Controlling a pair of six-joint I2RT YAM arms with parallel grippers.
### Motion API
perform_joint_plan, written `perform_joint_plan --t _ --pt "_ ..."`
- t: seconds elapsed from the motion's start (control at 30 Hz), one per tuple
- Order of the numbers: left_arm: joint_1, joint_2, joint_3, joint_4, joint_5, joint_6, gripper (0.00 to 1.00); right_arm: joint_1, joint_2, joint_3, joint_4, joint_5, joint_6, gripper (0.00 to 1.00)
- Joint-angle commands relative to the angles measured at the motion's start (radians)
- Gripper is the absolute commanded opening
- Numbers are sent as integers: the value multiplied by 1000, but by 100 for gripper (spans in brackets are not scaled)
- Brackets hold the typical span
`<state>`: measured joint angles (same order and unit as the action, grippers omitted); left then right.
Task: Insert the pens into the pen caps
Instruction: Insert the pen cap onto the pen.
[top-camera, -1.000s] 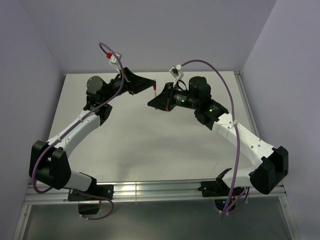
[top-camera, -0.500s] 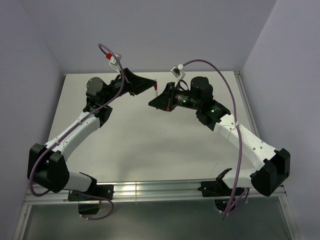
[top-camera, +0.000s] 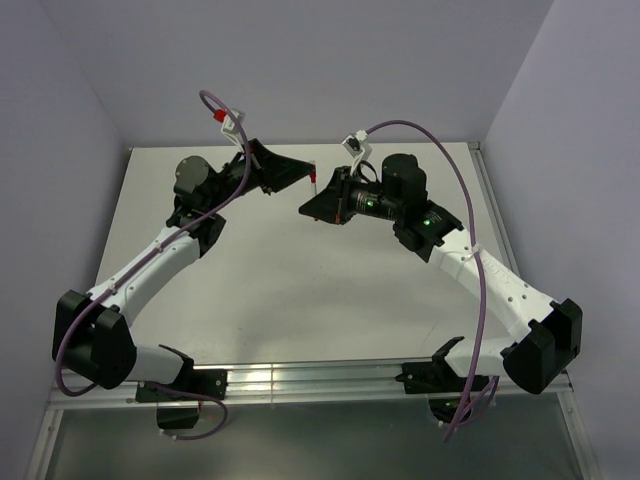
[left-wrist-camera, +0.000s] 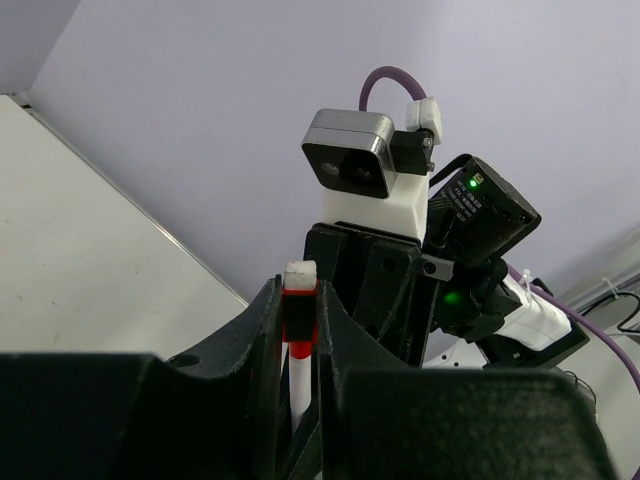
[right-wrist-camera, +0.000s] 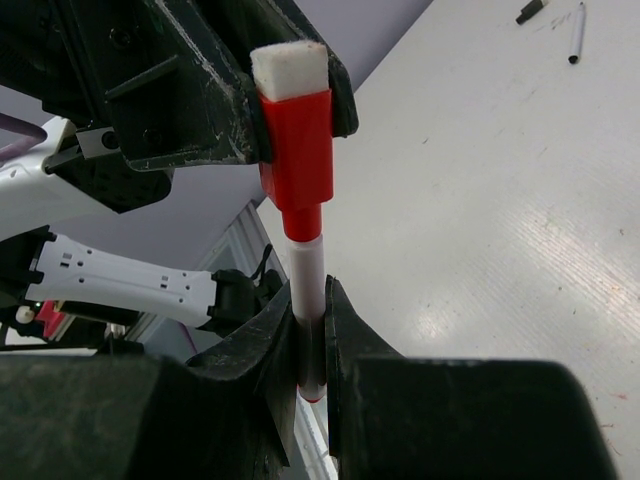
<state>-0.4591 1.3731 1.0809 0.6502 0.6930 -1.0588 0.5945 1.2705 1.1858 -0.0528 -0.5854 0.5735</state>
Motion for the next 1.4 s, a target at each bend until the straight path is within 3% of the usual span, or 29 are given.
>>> perform_joint_plan --t 0.0,1.37 --pt "-44 -37 -24 -63 108 29 0 -32 -34 43 99 73 -17 0" --pt "-99 -46 -73 -115 103 75 0 -48 -40 46 85 75 -23 0"
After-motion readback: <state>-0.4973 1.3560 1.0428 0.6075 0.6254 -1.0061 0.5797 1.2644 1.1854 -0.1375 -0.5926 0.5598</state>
